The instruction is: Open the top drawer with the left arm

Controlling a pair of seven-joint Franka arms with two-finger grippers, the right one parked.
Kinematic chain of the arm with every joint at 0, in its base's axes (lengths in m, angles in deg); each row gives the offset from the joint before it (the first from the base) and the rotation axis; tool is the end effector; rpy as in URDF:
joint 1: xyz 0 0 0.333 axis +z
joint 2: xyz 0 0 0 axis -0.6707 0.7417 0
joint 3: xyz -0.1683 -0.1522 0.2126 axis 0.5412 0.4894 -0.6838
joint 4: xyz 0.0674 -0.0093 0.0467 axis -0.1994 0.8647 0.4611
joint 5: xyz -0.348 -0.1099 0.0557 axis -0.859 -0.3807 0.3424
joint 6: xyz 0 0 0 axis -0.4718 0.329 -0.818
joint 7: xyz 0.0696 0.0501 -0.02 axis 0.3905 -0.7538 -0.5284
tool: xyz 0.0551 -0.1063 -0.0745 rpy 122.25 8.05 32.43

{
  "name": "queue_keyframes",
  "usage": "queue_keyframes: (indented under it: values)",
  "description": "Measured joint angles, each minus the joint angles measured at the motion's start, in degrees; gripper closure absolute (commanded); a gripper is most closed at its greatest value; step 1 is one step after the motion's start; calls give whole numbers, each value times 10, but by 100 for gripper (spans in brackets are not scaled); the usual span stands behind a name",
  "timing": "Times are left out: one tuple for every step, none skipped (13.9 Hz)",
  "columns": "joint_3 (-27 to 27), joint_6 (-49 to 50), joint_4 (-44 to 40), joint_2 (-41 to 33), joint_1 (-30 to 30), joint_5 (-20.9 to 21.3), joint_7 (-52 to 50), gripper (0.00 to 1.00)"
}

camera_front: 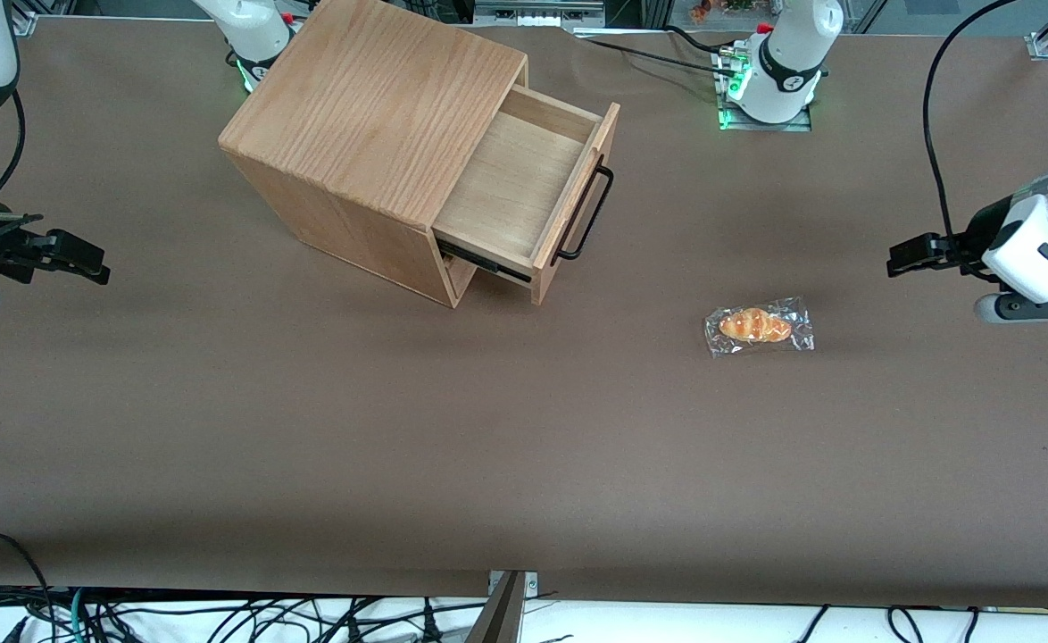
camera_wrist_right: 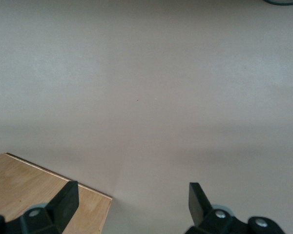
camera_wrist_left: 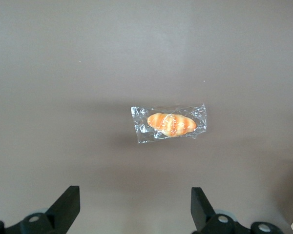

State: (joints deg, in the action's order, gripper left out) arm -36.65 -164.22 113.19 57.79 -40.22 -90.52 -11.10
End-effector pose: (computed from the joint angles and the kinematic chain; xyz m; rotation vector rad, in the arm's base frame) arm 0.5718 -0.0058 0.5116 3.1185 0.1215 -0.2447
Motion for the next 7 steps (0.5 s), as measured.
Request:
queue_keyframes:
  values:
    - [-3, 0, 0, 0, -3, 8, 0, 0]
    - [-3, -1, 0, 0, -5, 23, 2, 0]
    - [-4, -4, 0, 0, -7, 32, 6, 0]
    - [-10, -10, 0, 0, -9, 35, 14, 0]
    - [-22, -18, 0, 0, -13, 35, 27, 0]
    - [-34, -27, 2, 0, -17, 35, 39, 0]
    - [-45, -36, 4, 1, -20, 35, 47, 0]
